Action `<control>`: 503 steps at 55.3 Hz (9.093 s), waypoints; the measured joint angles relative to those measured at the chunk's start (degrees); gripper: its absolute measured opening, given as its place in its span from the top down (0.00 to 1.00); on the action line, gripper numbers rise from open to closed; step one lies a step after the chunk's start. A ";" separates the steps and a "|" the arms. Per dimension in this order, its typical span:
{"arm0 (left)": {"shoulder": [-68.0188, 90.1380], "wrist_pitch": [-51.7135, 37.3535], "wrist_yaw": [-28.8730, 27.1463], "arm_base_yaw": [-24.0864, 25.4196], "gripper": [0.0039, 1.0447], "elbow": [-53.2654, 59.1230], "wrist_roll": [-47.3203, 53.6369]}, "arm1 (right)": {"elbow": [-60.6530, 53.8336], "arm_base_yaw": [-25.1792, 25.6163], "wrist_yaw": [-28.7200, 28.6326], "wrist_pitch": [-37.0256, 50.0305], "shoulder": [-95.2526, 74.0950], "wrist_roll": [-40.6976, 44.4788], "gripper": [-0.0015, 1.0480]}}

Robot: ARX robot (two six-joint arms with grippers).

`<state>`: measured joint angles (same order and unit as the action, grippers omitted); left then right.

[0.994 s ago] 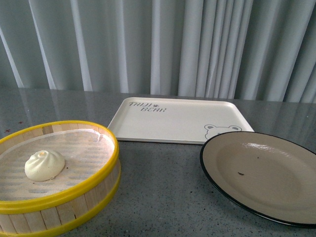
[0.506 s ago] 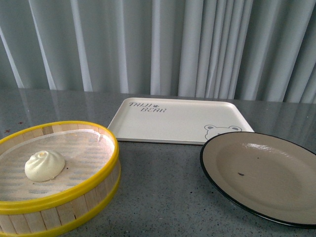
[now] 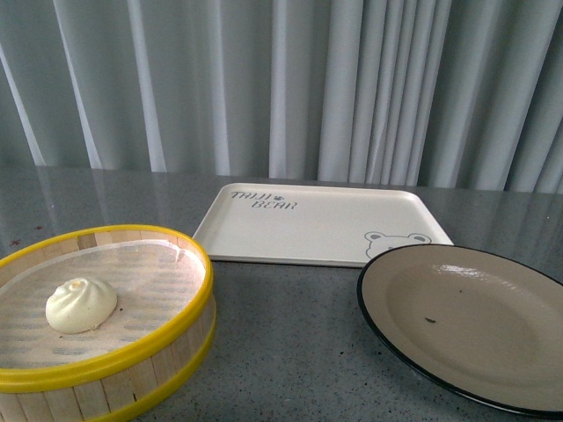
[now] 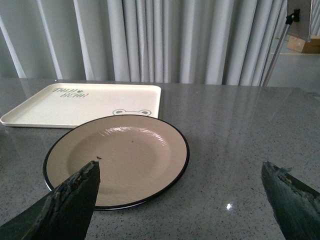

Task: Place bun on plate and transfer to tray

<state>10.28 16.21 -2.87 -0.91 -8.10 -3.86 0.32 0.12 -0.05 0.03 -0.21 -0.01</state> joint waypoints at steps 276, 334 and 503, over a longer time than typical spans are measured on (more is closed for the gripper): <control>111.71 -2.86 16.63 -33.27 0.97 -92.26 20.74 | 0.00 0.00 0.00 0.00 0.00 0.00 0.08; 118.44 -6.43 11.61 -41.81 0.97 -96.06 20.94 | 0.00 0.00 0.00 0.00 0.00 0.00 0.08; 75.38 -26.58 16.81 -2.60 0.10 -56.78 10.80 | 0.00 0.00 0.00 0.00 0.00 0.00 0.08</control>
<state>85.67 -10.37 13.93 -3.51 -64.88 6.94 0.32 0.12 -0.05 0.03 -0.21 -0.01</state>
